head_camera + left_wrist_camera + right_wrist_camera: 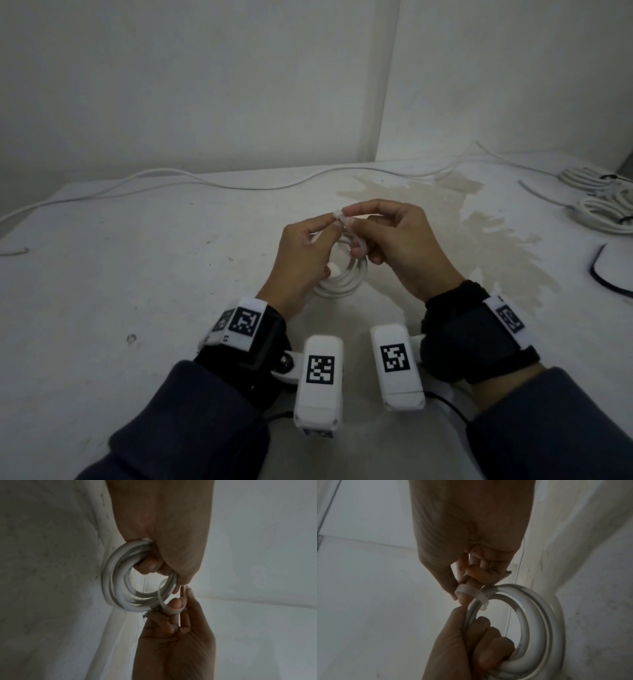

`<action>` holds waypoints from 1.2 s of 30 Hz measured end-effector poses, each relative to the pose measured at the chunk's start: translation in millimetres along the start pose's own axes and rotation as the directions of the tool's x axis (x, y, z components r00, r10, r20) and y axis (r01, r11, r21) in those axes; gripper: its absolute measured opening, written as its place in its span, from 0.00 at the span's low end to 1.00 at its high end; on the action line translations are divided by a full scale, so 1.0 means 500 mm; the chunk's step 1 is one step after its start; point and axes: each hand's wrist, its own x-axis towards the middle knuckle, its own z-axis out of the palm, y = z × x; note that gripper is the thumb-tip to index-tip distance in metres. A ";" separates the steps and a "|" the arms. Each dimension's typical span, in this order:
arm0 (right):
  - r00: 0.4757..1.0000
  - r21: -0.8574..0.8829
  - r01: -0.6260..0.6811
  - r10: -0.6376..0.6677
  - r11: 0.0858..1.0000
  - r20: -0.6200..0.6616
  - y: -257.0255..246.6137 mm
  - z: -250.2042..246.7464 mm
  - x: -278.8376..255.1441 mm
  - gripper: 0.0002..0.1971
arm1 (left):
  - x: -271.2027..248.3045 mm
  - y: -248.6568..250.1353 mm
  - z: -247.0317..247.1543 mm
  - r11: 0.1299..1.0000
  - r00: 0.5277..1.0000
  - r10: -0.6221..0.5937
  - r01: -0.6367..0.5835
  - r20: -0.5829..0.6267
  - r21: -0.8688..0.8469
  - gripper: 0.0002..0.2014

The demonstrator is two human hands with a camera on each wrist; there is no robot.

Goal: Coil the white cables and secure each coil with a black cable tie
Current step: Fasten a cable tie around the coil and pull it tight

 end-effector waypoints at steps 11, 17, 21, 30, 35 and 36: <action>0.998 -0.003 0.056 -0.056 0.998 -0.019 -0.003 -0.014 0.000 0.03 | 0.008 0.002 0.004 0.951 0.979 0.167 -0.191 0.116 0.241 0.11; 0.994 -0.014 0.103 -0.104 0.995 -0.039 -0.004 -0.015 -0.003 0.06 | 0.008 0.007 0.005 0.947 0.981 0.149 -0.178 0.126 0.267 0.12; 0.996 -0.069 0.031 -0.024 0.997 0.090 -0.004 -0.019 -0.003 0.10 | 0.007 0.002 -0.003 0.995 0.999 -0.003 -0.001 0.038 0.105 0.11; 0.993 -0.033 -0.004 0.008 0.999 0.122 -0.002 -0.030 0.001 0.14 | 0.005 0.005 -0.007 0.996 0.994 -0.036 0.027 0.101 0.088 0.13; 0.996 -0.030 0.037 -0.034 0.999 0.077 -0.005 -0.026 -0.001 0.08 | 0.005 0.009 -0.008 0.997 0.988 -0.040 0.030 0.150 0.071 0.12; 0.998 -0.023 0.039 -0.038 0.999 0.048 -0.005 -0.025 0.000 0.06 | 0.005 0.008 -0.008 0.997 0.987 -0.043 0.033 0.156 0.066 0.11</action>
